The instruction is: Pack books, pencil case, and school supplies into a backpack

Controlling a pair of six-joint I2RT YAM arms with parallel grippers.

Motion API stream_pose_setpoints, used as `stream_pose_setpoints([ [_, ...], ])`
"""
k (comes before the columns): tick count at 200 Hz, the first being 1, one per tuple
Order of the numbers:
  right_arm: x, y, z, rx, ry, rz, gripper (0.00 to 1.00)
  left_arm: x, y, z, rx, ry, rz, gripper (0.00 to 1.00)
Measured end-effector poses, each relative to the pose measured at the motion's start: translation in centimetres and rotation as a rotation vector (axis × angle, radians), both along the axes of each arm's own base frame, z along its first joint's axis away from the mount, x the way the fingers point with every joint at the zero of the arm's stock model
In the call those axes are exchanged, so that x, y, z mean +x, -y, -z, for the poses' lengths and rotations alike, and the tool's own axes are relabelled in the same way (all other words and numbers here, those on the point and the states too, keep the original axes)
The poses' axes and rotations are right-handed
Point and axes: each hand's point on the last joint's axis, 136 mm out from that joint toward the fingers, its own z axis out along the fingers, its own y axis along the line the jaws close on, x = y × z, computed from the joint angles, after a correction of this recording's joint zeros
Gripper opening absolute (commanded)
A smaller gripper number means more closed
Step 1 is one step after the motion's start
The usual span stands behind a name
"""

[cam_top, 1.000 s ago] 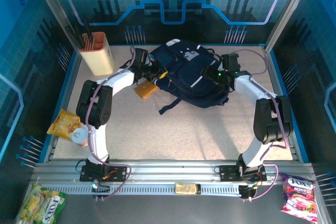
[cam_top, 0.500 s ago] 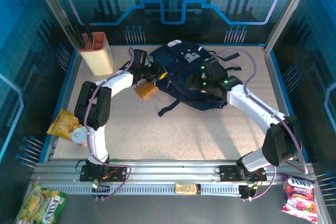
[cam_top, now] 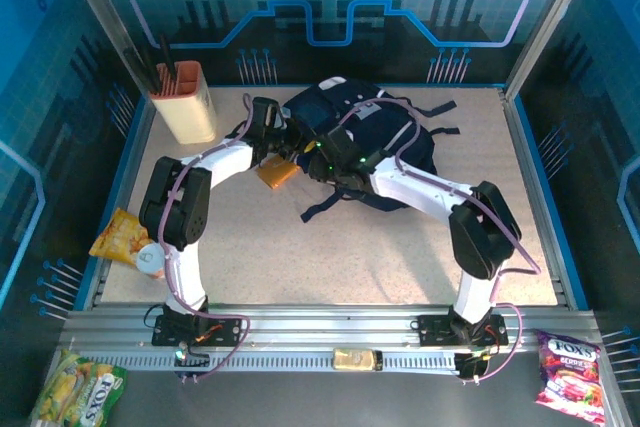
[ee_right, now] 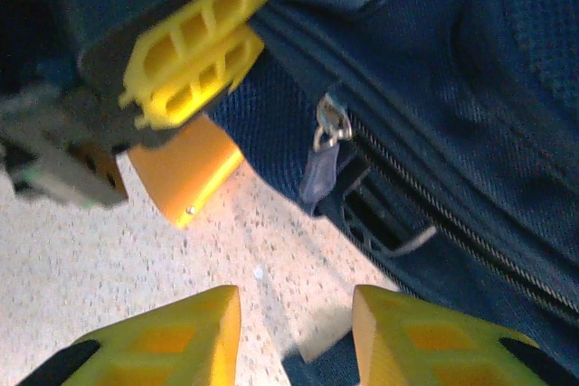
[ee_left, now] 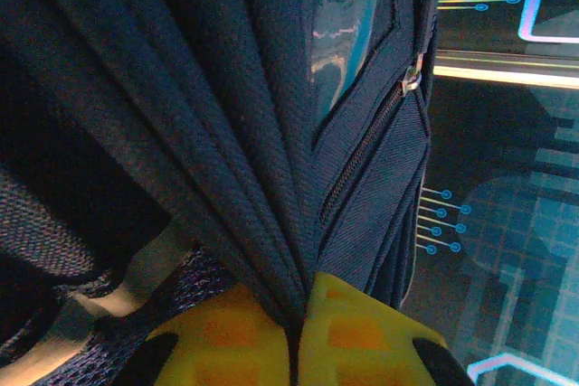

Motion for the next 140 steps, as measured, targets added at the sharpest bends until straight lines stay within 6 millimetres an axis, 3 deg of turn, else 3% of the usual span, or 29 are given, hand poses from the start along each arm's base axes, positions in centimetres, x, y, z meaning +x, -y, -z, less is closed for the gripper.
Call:
stream_pose_setpoints([
  [59,2.3,-0.1,0.7,-0.041,0.033,0.078,0.35,0.1,0.3,-0.5,-0.034,0.009,0.005,0.0],
  [140,3.6,0.4,1.1,-0.103,0.045,0.123,0.29,0.0,0.5,-0.6,-0.048,0.013,0.011,0.0],
])
